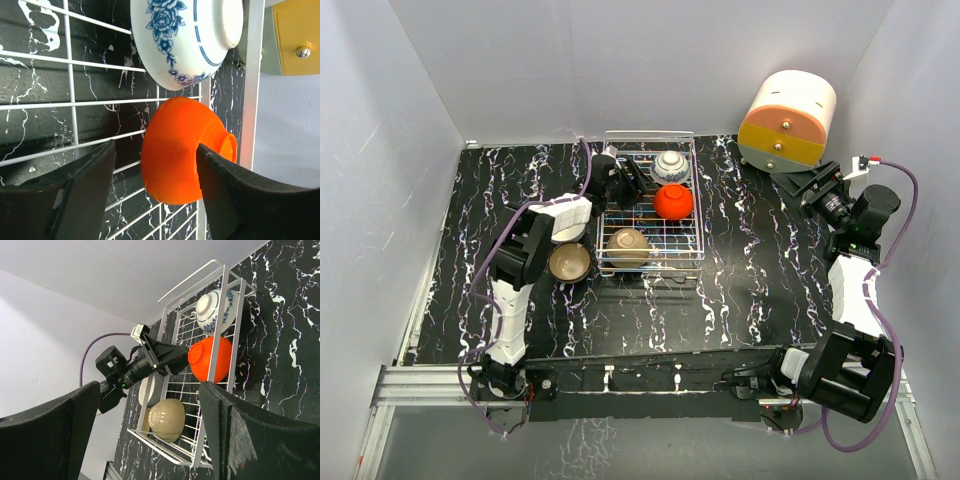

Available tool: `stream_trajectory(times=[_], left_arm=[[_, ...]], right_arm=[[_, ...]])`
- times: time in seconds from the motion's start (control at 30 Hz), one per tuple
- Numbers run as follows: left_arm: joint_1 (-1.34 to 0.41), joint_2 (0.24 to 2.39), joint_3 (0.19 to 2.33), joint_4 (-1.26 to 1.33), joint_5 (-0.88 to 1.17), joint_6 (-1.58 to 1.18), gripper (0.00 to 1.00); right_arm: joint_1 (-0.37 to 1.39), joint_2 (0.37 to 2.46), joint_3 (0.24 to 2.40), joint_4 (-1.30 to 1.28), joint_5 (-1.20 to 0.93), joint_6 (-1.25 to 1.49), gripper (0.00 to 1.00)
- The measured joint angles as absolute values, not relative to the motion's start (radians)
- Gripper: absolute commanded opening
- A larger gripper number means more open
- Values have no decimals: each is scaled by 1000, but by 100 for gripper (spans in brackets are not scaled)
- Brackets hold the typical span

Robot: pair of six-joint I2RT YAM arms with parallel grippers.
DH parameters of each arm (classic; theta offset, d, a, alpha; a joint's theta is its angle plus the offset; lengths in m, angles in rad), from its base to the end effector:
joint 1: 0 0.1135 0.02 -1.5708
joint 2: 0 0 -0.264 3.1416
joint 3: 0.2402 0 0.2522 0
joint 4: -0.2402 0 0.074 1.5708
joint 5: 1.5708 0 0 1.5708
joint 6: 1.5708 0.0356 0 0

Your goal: Load the bowls into the dish rack

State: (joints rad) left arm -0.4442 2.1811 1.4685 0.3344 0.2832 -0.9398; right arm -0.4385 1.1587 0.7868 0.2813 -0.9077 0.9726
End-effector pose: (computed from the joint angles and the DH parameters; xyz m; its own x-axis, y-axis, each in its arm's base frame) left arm 0.4440 -0.2223 0.1751 -0.7192 -0.5163 -0.4649 0.1126 0.5738 -0.8113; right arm 0.2471 -0.0849 0.3136 -0.4174 0.7576 -0.5019 -0.1853 0.4698 0.8631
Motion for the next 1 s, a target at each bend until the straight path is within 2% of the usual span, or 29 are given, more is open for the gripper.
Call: stream_trajectory(times=[0.07,0.2,0.77,1.0], left_arm=[[-445,2166,1474,303,267,-906,74],[-451,2140,1482,253,254,-837,97],[-528,1794,1576,31,215,-539,97],[-553,1434,1327,-58,-6,-393,97]], right_arm=[[-439,1159,786,281,-908,974,83],[-439,1159,786,285,-909,975,83],[-439,1142,786,244,-916,953,84],[-424,1103,786,197,-919,918,84]])
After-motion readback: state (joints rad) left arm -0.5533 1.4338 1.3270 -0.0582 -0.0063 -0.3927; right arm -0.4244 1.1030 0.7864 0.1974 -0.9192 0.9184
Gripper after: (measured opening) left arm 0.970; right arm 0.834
